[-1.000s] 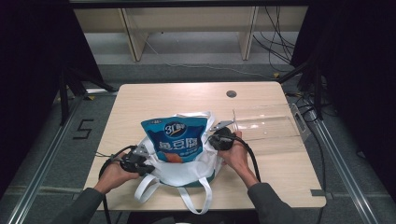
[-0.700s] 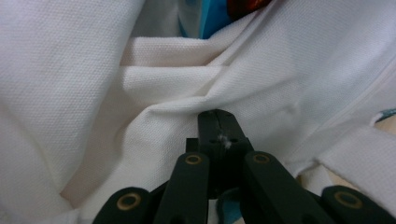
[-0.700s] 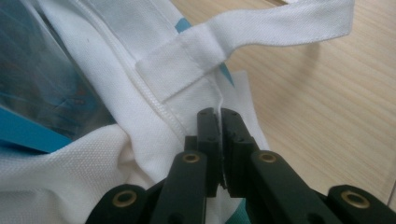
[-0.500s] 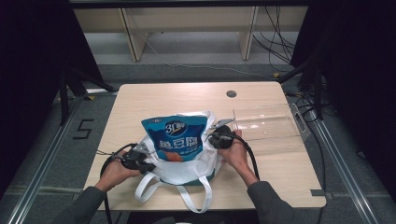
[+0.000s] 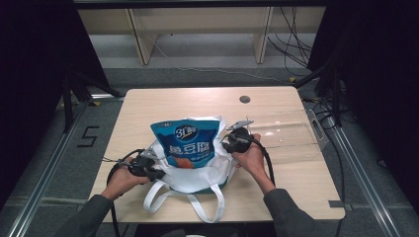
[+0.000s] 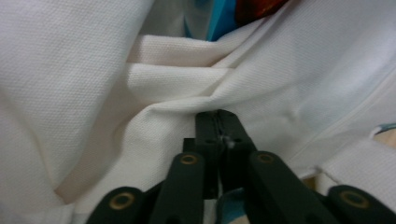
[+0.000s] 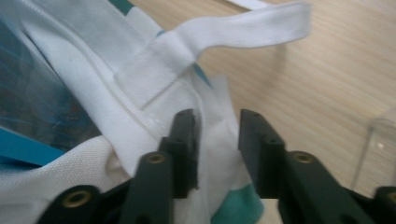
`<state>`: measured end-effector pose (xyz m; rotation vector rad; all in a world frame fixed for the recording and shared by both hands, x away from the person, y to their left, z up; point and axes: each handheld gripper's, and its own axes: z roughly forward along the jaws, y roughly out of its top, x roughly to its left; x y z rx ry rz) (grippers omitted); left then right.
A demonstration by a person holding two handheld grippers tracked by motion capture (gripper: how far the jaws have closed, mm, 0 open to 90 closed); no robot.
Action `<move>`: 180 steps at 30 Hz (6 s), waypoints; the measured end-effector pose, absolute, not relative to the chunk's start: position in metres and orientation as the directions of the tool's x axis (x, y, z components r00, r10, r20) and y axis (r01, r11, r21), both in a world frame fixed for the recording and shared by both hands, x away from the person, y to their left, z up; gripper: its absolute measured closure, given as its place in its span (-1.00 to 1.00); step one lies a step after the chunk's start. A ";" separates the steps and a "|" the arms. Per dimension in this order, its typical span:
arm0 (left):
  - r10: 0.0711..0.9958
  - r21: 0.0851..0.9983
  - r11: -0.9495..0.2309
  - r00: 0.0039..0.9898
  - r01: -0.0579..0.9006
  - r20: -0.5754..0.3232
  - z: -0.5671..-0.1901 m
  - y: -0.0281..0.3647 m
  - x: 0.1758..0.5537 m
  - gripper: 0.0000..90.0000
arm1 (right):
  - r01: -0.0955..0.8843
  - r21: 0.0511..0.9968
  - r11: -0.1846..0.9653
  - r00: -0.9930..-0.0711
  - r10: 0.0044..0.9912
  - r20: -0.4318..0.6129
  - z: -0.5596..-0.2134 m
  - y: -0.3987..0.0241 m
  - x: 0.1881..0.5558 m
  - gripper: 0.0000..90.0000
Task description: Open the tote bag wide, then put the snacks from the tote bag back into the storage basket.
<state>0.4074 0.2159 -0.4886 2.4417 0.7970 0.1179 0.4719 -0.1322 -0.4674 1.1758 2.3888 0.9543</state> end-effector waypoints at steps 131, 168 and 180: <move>0.761 0.686 -0.454 0.648 0.569 -0.033 -0.455 0.257 0.310 -0.48 | 0.027 0.382 0.924 -0.982 0.096 -0.162 -0.274 -0.001 0.454 1.00; 0.761 0.665 -0.483 0.649 0.570 -0.004 -0.455 0.263 0.313 -0.49 | 0.149 0.433 0.889 -0.915 0.290 -0.281 -0.153 -0.119 0.438 1.00; 0.762 0.663 -0.481 0.648 0.573 -0.007 -0.456 0.262 0.314 -0.48 | 0.231 0.408 0.883 -0.878 0.370 -0.303 -0.158 -0.177 0.462 1.00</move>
